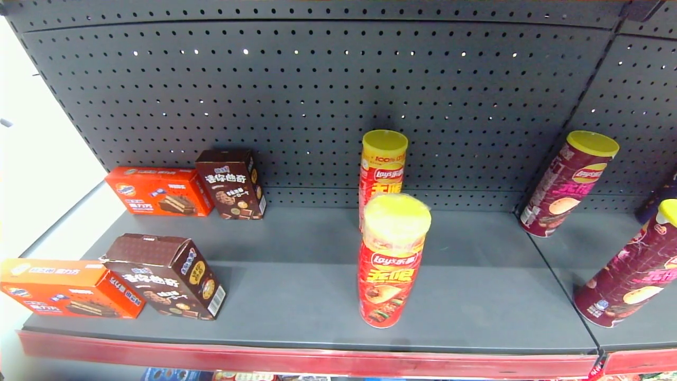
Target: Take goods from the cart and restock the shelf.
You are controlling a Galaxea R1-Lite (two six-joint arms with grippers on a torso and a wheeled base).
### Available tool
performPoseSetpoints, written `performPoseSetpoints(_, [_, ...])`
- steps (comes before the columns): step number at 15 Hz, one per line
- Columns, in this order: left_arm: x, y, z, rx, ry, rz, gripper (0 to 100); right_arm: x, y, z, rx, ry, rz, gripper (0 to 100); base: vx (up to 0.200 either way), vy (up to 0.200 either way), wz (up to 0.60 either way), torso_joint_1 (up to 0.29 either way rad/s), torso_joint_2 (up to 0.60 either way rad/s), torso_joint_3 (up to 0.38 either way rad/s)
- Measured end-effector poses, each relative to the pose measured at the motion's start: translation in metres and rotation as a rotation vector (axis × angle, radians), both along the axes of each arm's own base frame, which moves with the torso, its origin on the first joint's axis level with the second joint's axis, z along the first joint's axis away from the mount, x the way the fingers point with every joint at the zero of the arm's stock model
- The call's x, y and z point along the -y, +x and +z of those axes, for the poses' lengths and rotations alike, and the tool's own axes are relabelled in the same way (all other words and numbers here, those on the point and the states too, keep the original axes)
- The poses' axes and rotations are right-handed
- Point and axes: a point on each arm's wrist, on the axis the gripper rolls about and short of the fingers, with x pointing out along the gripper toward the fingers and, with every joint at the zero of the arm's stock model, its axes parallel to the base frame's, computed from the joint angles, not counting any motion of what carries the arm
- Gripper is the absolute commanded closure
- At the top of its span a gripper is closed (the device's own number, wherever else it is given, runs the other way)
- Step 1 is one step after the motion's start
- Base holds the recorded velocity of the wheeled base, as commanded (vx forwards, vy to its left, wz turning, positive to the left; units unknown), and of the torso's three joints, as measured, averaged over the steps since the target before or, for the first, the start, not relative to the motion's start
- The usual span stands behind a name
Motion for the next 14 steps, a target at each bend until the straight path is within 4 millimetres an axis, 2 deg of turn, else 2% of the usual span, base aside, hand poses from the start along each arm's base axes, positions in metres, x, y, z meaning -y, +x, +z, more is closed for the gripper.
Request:
performPoseSetpoints(4, [0.0000,0.0000,0.0000,0.000,0.003,-0.001,0,-0.0001,-0.0013,-0.0003,0.018,0.000,-0.003,0,0.000,0.000,0.00,0.000,0.00,0.000])
performPoseSetpoints(6, [0.0000,0.0000,0.0000,0.000,0.000,-0.001,0,-0.0001,-0.0015,-0.0003,0.020,-0.001,-0.002,0,-0.200,0.000,0.00,0.005,0.01,0.000])
performPoseSetpoints(12, [0.0001,0.0000,0.0000,0.000,0.006,-0.003,0,-0.0001,-0.0016,-0.0004,0.022,0.001,-0.001,0,0.000,0.000,0.00,0.000,0.00,0.000])
performPoseSetpoints(14, [0.0002,0.0000,0.0000,0.001,0.013,-0.009,0,-0.0002,-0.0017,-0.0004,0.023,0.001,-0.002,0,-0.100,0.000,0.00,0.001,0.00,0.004])
